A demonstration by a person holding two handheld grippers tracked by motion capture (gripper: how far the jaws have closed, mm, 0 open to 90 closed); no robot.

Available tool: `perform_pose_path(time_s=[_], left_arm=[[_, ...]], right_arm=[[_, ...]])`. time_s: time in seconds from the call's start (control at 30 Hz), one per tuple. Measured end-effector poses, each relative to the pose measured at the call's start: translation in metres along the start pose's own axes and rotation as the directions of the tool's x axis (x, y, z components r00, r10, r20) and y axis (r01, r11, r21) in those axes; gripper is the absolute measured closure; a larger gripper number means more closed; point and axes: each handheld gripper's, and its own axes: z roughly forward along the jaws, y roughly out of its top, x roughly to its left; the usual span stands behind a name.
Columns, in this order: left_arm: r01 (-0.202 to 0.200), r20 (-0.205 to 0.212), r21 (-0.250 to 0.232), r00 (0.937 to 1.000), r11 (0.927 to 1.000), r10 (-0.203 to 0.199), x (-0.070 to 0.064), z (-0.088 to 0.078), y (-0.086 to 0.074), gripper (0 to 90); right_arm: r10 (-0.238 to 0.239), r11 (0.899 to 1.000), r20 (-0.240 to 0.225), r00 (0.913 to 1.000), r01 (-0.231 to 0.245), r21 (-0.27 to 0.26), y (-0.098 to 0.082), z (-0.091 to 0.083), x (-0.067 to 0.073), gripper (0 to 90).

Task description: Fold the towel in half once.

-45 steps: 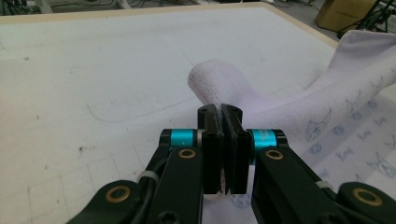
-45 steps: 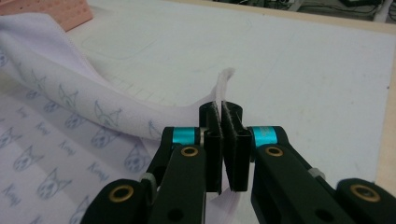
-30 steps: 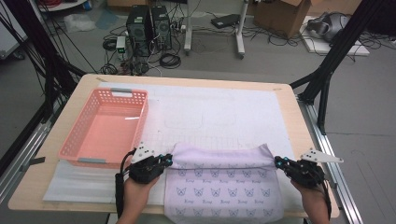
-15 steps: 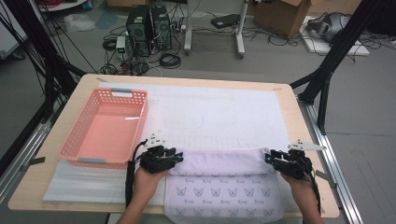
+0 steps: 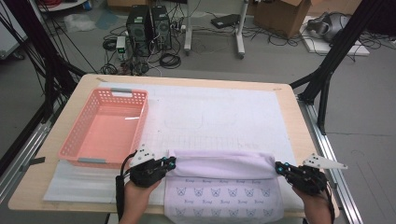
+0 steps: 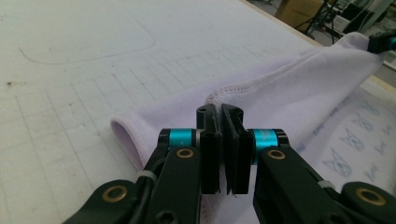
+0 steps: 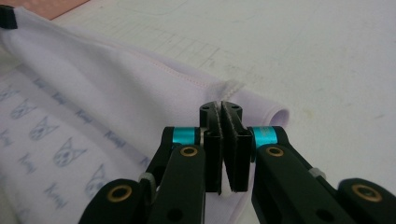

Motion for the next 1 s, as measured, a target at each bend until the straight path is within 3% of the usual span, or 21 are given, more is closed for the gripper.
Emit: perform_pose_path(time_s=[0.2, 0.4, 0.43, 0.47, 0.53, 0.6, 0.67, 0.77, 0.87, 1.0], left_arm=[[0.002, 0.018, 0.038, 0.9998, 0.9993, -0.003, -0.007, -0.014, -0.018, 85.4], [0.016, 0.051, 0.100, 0.9985, 0.9949, -0.021, -0.007, -0.011, -0.030, 83.9], [0.022, 0.056, 0.099, 0.9981, 0.9949, -0.027, -0.007, -0.010, -0.030, 78.4], [0.028, 0.058, 0.090, 0.9977, 0.9956, -0.034, -0.007, -0.010, -0.028, 67.9], [0.020, 0.042, 0.059, 0.9988, 0.9981, -0.023, -0.007, -0.010, -0.023, 48.2], [0.020, 0.026, 0.017, 0.9995, 0.9997, -0.021, -0.003, -0.010, -0.015, 42.0], [0.029, 0.010, -0.004, 0.9995, 0.9996, -0.029, 0.003, -0.008, -0.009, 41.4], [0.037, -0.006, 0.006, 0.9993, 0.9993, -0.037, 0.015, 0.002, -0.002, 47.3], [0.057, -0.016, 0.024, 0.9983, 0.9981, -0.057, 0.026, 0.015, 0.001, 50.8], [0.084, -0.053, 0.049, 0.9953, 0.9953, -0.081, 0.037, 0.028, 0.004, 52.3]], right_arm=[[-0.014, 0.999, -0.013, 0.9998, 0.014, 0.035, -0.016, -0.013, 0.011, 87.4], [0.024, 0.991, -0.019, 0.9995, -0.021, 0.134, -0.040, -0.010, 0.011, 87.0], [0.031, 0.990, -0.026, 0.9992, -0.027, 0.142, -0.042, -0.009, 0.010, 84.8], [0.036, 0.990, -0.023, 0.9991, -0.033, 0.139, -0.042, -0.010, 0.010, 75.5], [0.046, 0.994, 0.003, 0.9990, -0.046, 0.099, -0.038, -0.013, 0.009, 65.0], [0.052, 0.998, 0.009, 0.9986, -0.052, 0.043, -0.032, -0.016, 0.007, 64.1], [0.038, 0.999, 0.022, 0.9990, -0.038, 0.015, -0.025, -0.015, 0.004, 66.4], [0.001, 1.000, 0.043, 0.9991, -0.002, 0.029, -0.016, -0.001, -0.002, 73.0], [-0.016, 0.998, 0.035, 0.9993, 0.014, 0.061, -0.007, 0.022, -0.008, 78.5], [-0.010, 0.992, 0.052, 0.9986, 0.003, 0.123, -0.001, 0.055, -0.020, 80.3]])
